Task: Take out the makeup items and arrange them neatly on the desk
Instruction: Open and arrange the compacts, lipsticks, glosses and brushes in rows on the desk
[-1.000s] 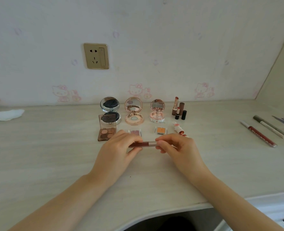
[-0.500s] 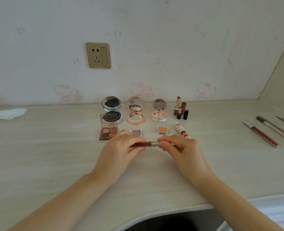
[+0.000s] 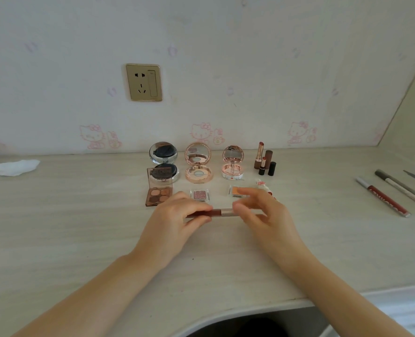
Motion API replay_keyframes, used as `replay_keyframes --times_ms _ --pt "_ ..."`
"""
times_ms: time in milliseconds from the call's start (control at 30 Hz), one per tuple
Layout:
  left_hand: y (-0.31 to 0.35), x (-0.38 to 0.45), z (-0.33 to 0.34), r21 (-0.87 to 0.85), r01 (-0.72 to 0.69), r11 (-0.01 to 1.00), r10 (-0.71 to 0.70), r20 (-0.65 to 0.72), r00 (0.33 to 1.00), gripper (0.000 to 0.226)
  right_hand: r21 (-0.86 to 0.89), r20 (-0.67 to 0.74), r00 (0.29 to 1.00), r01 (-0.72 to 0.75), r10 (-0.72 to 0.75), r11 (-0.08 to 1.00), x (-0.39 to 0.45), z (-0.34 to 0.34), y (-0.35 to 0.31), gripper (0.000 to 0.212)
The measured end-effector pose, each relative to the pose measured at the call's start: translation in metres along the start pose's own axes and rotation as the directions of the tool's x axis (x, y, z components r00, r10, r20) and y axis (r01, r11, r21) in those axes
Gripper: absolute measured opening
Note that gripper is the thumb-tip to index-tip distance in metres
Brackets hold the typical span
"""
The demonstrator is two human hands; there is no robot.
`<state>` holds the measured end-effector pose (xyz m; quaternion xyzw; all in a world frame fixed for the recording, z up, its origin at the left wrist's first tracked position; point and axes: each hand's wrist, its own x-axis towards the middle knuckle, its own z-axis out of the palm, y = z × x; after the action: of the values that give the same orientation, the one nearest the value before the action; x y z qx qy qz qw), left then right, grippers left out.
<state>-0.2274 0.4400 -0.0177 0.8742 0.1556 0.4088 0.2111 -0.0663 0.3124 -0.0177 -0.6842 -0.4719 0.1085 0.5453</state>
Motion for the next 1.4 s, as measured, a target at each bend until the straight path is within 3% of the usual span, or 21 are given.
replay_keyframes --times_ms 33,100,167,233,367,467,567,733,900,1000,1067,1233,1400 --pt "0.0003 -0.0001 -0.0002 0.001 -0.007 1.000 0.007 -0.005 1.000 0.024 -0.027 0.003 0.999 -0.034 0.035 0.999 0.0002 0.0003 -0.0018 0.010" --pt "0.0008 -0.0002 0.0002 -0.001 -0.011 1.000 0.011 -0.009 1.000 0.024 -0.121 0.020 0.999 -0.028 0.030 0.992 -0.0006 0.0015 -0.0007 0.025" --pt "0.0009 -0.0005 0.0006 0.002 -0.005 1.000 0.005 -0.002 1.000 0.024 -0.156 0.033 0.999 -0.005 0.010 0.988 -0.0012 0.0019 0.0002 0.026" --pt "0.0002 -0.0007 0.0004 0.015 -0.002 1.000 0.002 -0.003 1.000 0.024 -0.076 0.043 0.999 0.026 -0.022 0.997 -0.0004 0.0024 0.0028 0.013" --pt "-0.0006 -0.0001 -0.0004 0.030 0.001 1.000 0.000 -0.019 1.000 0.025 0.007 0.056 0.998 0.042 -0.042 0.999 -0.0003 0.0034 0.0067 0.027" --pt "-0.0010 0.0000 0.0000 0.036 -0.004 0.999 0.005 -0.015 1.000 0.026 0.029 0.070 0.997 -0.014 0.012 0.999 -0.0012 0.0024 0.0045 0.013" --pt "-0.0008 -0.0007 0.0010 0.013 0.000 1.000 0.000 -0.013 1.000 0.026 -0.010 0.099 0.994 -0.038 0.039 0.999 -0.0014 0.0009 0.0020 0.032" --pt "-0.0008 -0.0007 0.0005 0.027 0.001 1.000 -0.001 0.004 1.000 0.026 0.028 0.105 0.994 -0.024 0.021 0.999 0.0005 0.0025 0.0042 0.015" --pt "0.0003 -0.0009 0.0004 0.013 0.012 1.000 -0.012 0.001 1.000 0.024 0.084 0.063 0.998 -0.001 -0.005 0.996 -0.0003 0.0030 0.0056 0.029" --pt "0.0013 -0.0011 0.0002 0.020 0.007 1.000 -0.007 -0.001 1.000 0.025 0.095 0.072 0.997 -0.038 0.031 0.995 -0.0007 0.0021 0.0052 0.022" --pt "0.0019 -0.0006 0.0004 0.023 0.002 1.000 -0.002 0.001 1.000 0.025 0.132 0.097 0.994 -0.067 0.054 0.989 -0.0010 0.0016 0.0029 0.028" --pt "0.0011 -0.0001 0.0007 0.032 0.001 0.999 -0.001 0.012 1.000 0.025 0.013 0.146 0.989 -0.023 0.021 1.000 0.0008 0.0030 0.0042 0.014" --pt "-0.0001 -0.0005 0.0010 0.024 0.004 1.000 -0.004 0.001 1.000 0.027 0.102 0.069 0.998 -0.017 0.010 0.995 -0.0010 0.0022 0.0061 0.030"
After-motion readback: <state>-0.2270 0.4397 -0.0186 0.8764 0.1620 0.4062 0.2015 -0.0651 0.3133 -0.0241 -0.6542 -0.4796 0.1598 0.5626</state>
